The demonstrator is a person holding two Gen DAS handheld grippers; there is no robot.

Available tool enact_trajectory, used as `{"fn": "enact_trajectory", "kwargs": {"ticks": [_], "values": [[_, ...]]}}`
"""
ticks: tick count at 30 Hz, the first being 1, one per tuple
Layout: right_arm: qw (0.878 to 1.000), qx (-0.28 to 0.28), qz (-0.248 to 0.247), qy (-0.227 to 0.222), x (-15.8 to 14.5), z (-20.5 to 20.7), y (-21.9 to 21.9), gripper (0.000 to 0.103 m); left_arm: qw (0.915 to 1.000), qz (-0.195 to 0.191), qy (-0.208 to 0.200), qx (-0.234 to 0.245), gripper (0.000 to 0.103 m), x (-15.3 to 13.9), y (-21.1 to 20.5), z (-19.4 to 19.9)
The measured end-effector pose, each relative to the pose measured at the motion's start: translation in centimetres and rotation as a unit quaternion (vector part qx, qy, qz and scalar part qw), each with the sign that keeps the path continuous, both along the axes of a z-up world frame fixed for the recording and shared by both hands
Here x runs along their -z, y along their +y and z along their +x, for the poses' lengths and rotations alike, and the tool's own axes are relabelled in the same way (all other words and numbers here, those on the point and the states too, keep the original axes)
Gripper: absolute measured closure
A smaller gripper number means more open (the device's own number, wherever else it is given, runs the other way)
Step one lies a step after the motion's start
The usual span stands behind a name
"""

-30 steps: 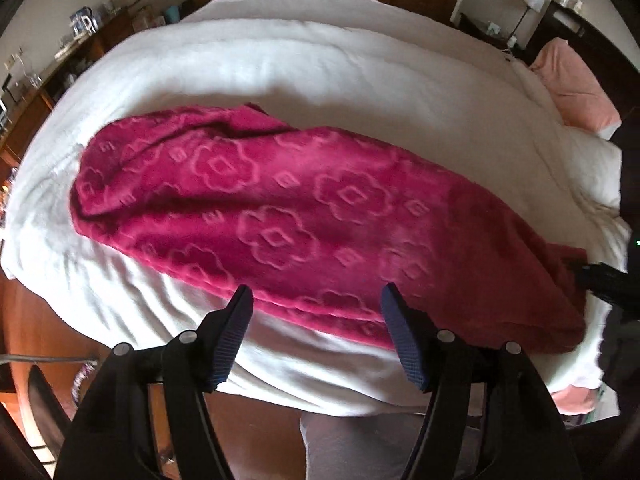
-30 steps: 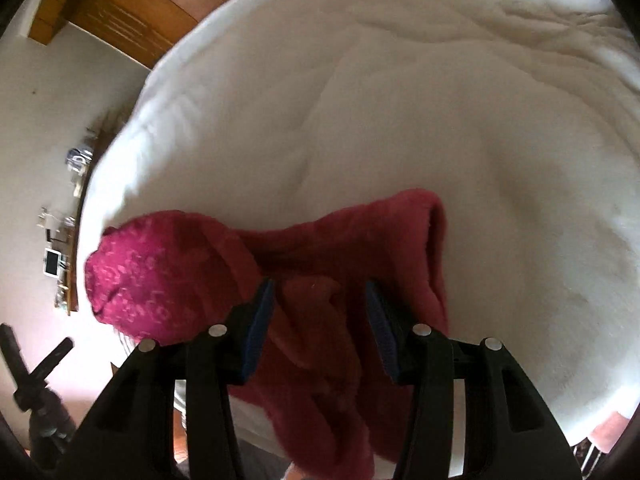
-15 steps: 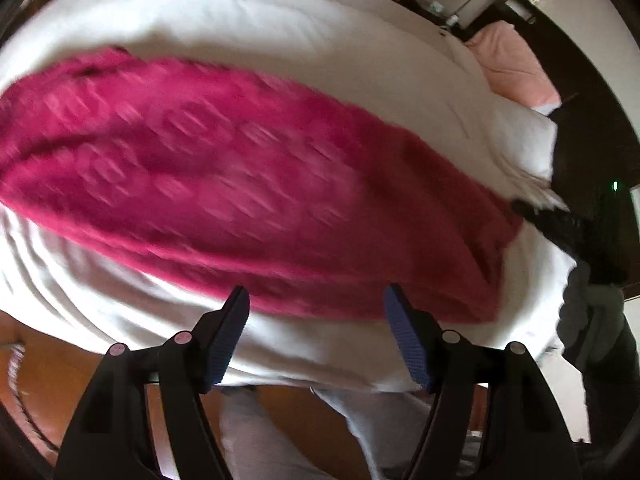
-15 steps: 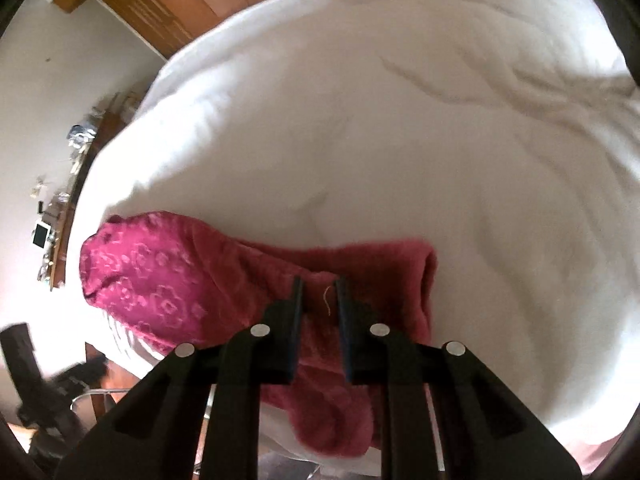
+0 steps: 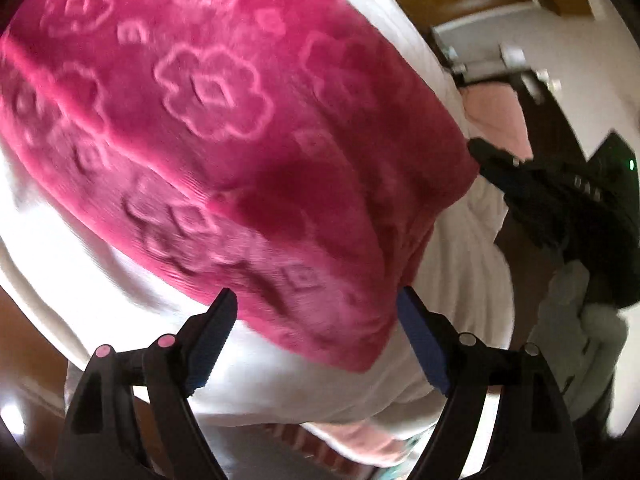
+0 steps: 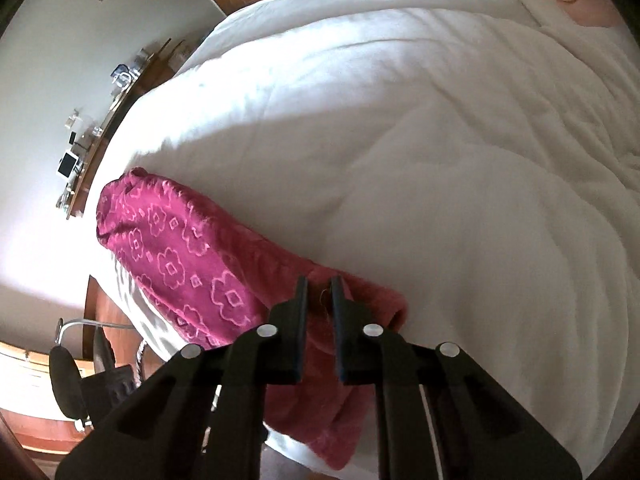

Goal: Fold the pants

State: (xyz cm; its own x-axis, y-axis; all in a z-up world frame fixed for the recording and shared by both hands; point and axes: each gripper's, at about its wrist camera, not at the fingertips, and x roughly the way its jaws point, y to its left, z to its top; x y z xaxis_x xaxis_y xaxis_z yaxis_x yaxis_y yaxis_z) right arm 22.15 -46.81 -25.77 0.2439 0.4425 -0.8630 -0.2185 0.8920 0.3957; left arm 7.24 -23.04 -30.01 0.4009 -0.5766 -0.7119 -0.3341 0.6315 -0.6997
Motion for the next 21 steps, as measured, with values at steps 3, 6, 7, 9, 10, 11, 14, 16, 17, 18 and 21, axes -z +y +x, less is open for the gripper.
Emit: {"fn": "enact_trajectory", "kwargs": {"ticks": [3, 6, 7, 9, 10, 11, 14, 16, 17, 18, 21], "values": [[1.0, -0.009, -0.004, 0.0, 0.6, 0.2, -0.1, 0.096, 0.9984, -0.038, 0.011, -0.04, 0.022, 0.4, -0.2, 0.6], [1.0, -0.01, -0.003, 0.006, 1.4, 0.5, -0.4, 0.096, 0.9949, -0.066, 0.033, -0.069, 0.035, 1.5, -0.5, 1.6], [1.0, -0.009, -0.003, 0.008, 1.6, 0.5, -0.5, 0.096, 0.9929, -0.082, 0.039, -0.077, 0.05, 1.9, -0.6, 1.9], [1.0, -0.004, 0.007, 0.016, 2.0, 0.7, -1.0, 0.096, 0.988, -0.12, 0.047, -0.086, 0.076, 2.4, -0.9, 2.4], [1.0, -0.001, 0.014, 0.018, 2.1, 0.7, -1.4, 0.094, 0.9867, -0.127, 0.05, -0.089, 0.085, 2.6, -1.1, 2.5], [1.0, 0.002, 0.017, 0.021, 2.3, 0.9, -1.9, 0.092, 0.9861, -0.126, 0.051, -0.095, 0.087, 2.4, -1.3, 2.4], [0.999, 0.016, 0.021, 0.022, 2.9, 1.6, -3.1, 0.058, 0.9891, -0.108, 0.039, -0.093, 0.095, 1.0, -1.5, 1.9], [0.999, 0.026, 0.034, 0.029, 3.3, 2.3, -3.8, 0.054, 0.9907, -0.097, 0.032, -0.09, 0.096, 0.1, -1.9, 1.8], [0.998, 0.028, 0.044, 0.036, 3.5, 2.7, -4.0, 0.054, 0.9913, -0.092, 0.027, -0.09, 0.096, -0.4, -2.0, 1.7], [0.997, 0.029, 0.055, 0.042, 3.8, 3.3, -4.0, 0.054, 0.9916, -0.089, 0.024, -0.09, 0.096, -0.9, -2.1, 1.5], [0.996, 0.001, 0.078, 0.042, 3.7, 4.1, -2.8, 0.054, 0.9916, -0.086, 0.019, -0.095, 0.096, -1.5, -2.3, 1.2]]}}
